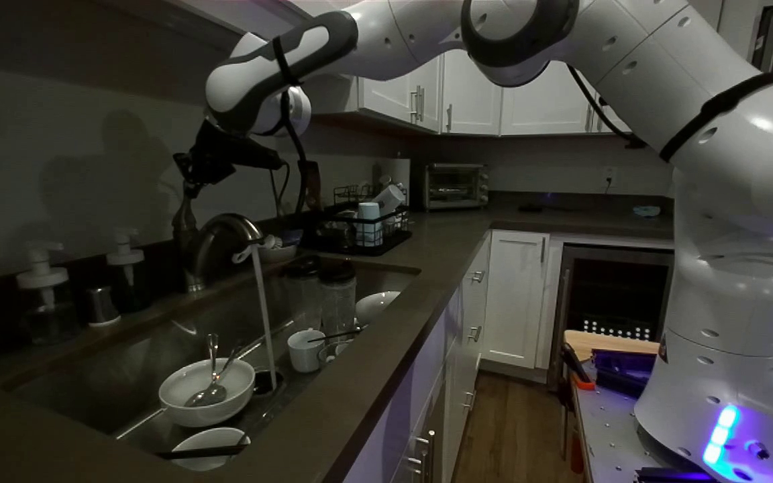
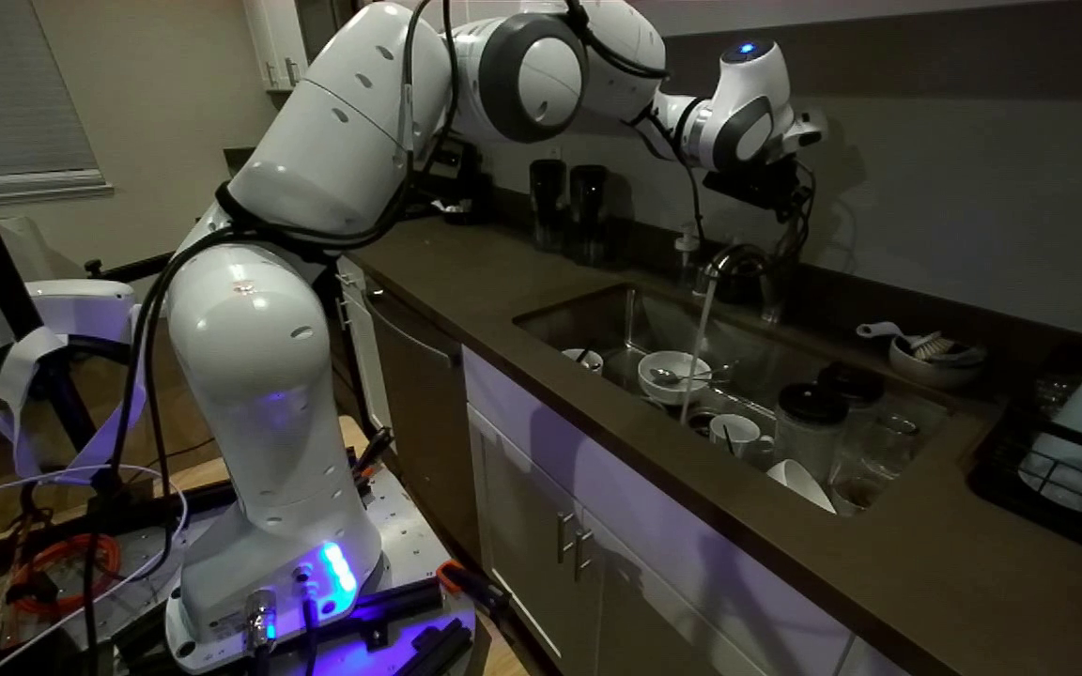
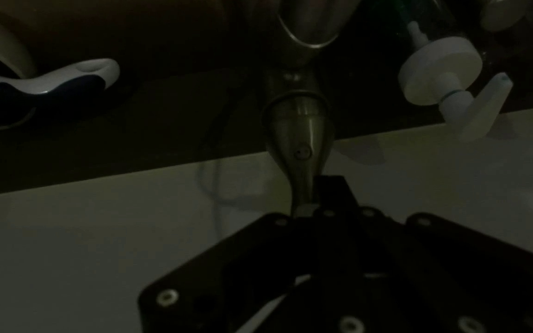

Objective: Open the tap

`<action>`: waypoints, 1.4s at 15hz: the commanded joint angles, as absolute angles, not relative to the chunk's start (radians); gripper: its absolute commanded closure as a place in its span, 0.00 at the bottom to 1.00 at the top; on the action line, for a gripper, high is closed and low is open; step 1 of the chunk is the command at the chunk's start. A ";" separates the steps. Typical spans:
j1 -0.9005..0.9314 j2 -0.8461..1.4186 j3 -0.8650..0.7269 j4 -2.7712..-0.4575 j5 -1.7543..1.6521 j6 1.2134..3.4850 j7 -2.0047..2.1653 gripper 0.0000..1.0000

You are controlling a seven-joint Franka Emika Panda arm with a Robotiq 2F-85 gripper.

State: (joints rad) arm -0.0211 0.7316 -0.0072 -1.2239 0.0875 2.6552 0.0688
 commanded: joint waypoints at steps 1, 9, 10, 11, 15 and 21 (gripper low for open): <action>-0.027 0.783 -0.011 -1.134 0.087 2.686 0.084 0.97; -0.023 0.793 -0.022 -1.125 0.089 2.727 0.118 0.97; -0.023 0.794 -0.022 -1.124 0.088 2.726 0.121 0.97; -0.022 0.791 -0.025 -1.126 0.084 2.710 0.124 0.97; -0.032 0.754 -0.014 -1.179 0.091 2.689 0.108 0.97; -0.043 0.702 -0.008 -1.277 0.102 2.737 0.098 0.97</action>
State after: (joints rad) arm -0.0222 0.7408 -0.0113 -1.2169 0.0881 2.6738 0.1044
